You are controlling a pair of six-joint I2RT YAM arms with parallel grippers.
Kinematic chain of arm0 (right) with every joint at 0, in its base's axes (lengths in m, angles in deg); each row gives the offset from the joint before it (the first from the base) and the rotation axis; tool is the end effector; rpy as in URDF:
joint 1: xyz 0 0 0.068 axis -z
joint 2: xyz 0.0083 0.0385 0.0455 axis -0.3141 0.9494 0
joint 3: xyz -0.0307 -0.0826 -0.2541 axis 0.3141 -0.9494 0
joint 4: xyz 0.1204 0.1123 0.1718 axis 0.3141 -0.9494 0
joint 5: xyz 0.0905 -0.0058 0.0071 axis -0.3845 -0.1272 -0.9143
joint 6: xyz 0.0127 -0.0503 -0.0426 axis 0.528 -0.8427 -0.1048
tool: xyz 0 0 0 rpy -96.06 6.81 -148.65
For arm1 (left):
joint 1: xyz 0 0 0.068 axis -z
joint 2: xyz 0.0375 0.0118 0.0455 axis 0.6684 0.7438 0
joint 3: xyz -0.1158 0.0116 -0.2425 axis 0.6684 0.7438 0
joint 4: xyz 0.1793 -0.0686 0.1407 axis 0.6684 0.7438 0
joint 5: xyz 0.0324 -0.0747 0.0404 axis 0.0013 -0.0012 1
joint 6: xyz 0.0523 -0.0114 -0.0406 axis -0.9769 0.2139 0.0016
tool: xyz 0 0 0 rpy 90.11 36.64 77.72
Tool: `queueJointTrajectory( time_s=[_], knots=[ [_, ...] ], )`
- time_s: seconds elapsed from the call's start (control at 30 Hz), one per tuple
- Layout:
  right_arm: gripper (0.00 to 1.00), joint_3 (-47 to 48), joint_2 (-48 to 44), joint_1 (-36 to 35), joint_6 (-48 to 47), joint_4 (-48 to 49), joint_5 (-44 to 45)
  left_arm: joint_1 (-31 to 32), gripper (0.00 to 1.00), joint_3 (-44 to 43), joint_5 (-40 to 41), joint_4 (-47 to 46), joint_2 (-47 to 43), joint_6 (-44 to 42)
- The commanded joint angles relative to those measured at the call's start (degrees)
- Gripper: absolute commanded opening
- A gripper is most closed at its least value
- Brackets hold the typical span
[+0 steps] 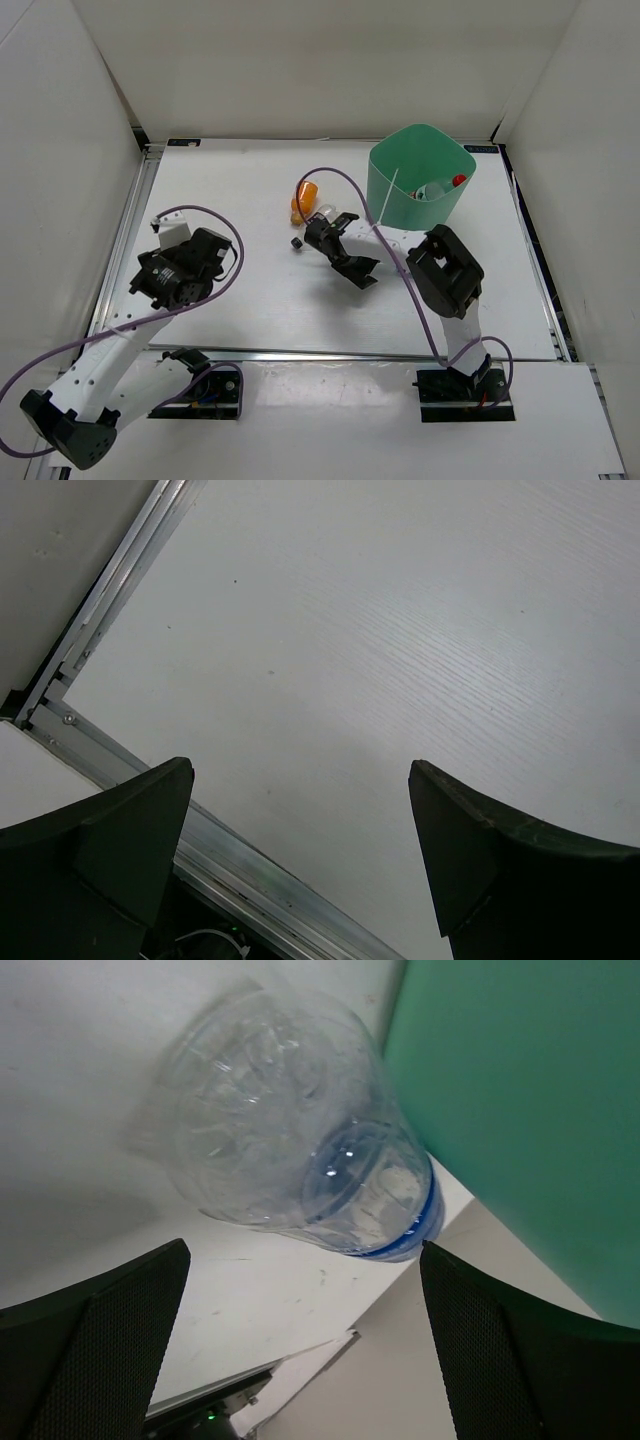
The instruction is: Put the plastic bottles in the bin
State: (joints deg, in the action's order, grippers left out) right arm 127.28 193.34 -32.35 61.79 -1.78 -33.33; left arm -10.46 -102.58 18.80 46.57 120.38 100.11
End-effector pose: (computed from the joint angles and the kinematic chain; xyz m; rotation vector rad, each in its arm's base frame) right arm 0.2472 0.2454 0.1671 -1.1278 2.4455 -0.9373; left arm 0.1225 -0.0281 0.2975 -0.5249 2.1911 0.4608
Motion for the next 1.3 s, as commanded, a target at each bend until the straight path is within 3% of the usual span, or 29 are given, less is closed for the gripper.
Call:
queueJointTrajectory(
  time_s=[0.0, 0.27, 0.5, 0.63, 0.8, 1.27],
  knots=[
    [0.99, 2.0, 0.7, 0.9, 1.9, 1.3, -5.0, 0.2, 1.00, 0.5, 0.2, -1.6, -1.5, -0.9],
    [0.99, 3.0, 2.5, 2.0, 2.4, 1.3, -12.2, 0.2, 1.00, 0.5, -0.3, -1.6, -0.9, -0.9],
    [0.99, 4.6, 2.5, 2.0, 3.1, 1.3, -3.0, 0.2, 1.00, 0.5, -0.3, -1.6, -0.9, -0.9],
    [0.99, 7.7, 4.5, 2.0, 6.9, -1.2, 6.9, 0.2, 1.00, 0.5, -0.3, -2.1, -0.9, -1.5],
    [0.99, 11.3, 6.5, 2.0, 7.4, -1.9, 8.6, 0.2, 1.00, 0.5, -0.9, -2.1, -0.9, -1.5],
    [0.99, 5.5, 9.9, 2.0, 10.3, -1.9, -5.1, 0.8, 1.00, 1.0, -0.9, -2.7, -0.9, -2.0]
  ],
)
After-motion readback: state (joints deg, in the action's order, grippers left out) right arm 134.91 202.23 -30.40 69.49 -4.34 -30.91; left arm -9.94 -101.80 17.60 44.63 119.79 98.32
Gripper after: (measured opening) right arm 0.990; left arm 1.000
